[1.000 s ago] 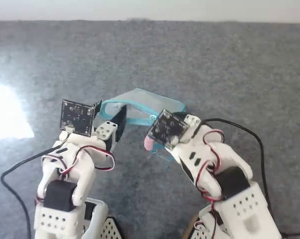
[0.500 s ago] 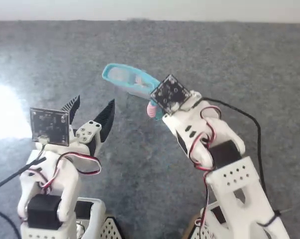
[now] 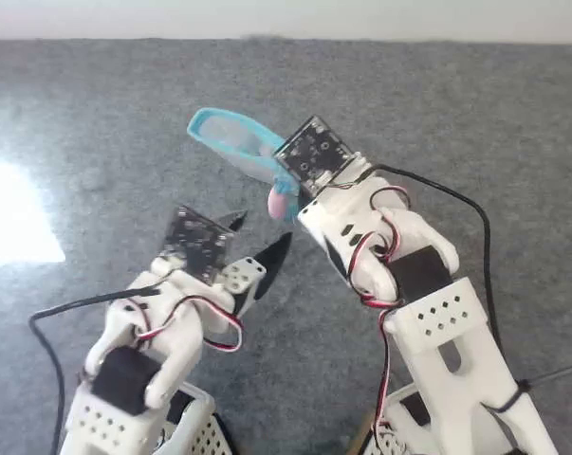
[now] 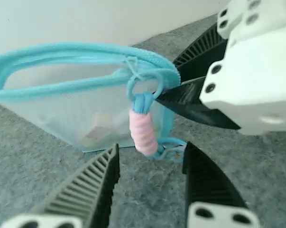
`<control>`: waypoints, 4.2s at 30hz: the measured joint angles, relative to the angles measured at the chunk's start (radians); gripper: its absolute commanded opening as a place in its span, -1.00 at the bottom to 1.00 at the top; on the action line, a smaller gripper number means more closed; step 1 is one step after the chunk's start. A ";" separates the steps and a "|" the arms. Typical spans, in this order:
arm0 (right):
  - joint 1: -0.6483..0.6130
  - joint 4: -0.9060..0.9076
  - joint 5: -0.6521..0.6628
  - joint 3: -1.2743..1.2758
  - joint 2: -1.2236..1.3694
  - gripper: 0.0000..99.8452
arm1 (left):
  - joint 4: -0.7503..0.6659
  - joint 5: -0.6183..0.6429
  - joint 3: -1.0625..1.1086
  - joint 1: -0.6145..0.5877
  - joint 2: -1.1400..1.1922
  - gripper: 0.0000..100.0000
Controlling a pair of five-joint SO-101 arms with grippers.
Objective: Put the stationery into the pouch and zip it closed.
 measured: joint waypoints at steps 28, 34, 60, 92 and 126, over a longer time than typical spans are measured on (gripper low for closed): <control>-0.089 0.129 -0.035 -0.006 -0.089 -0.98 | -0.167 -0.008 0.115 -0.026 0.000 -0.98; -0.089 0.127 -0.035 0.026 -0.095 -0.98 | -0.166 -0.008 0.115 -0.026 0.000 -0.98; 0.084 0.038 0.009 0.258 -0.115 -0.98 | -0.132 -0.044 0.046 -0.293 0.000 -0.98; -0.242 -0.080 -0.029 0.229 -0.278 -0.98 | -0.132 -0.040 0.046 -0.233 0.000 -0.98; -0.064 0.074 0.149 0.321 -0.482 -0.99 | -0.183 -0.044 0.048 -0.520 0.002 -0.98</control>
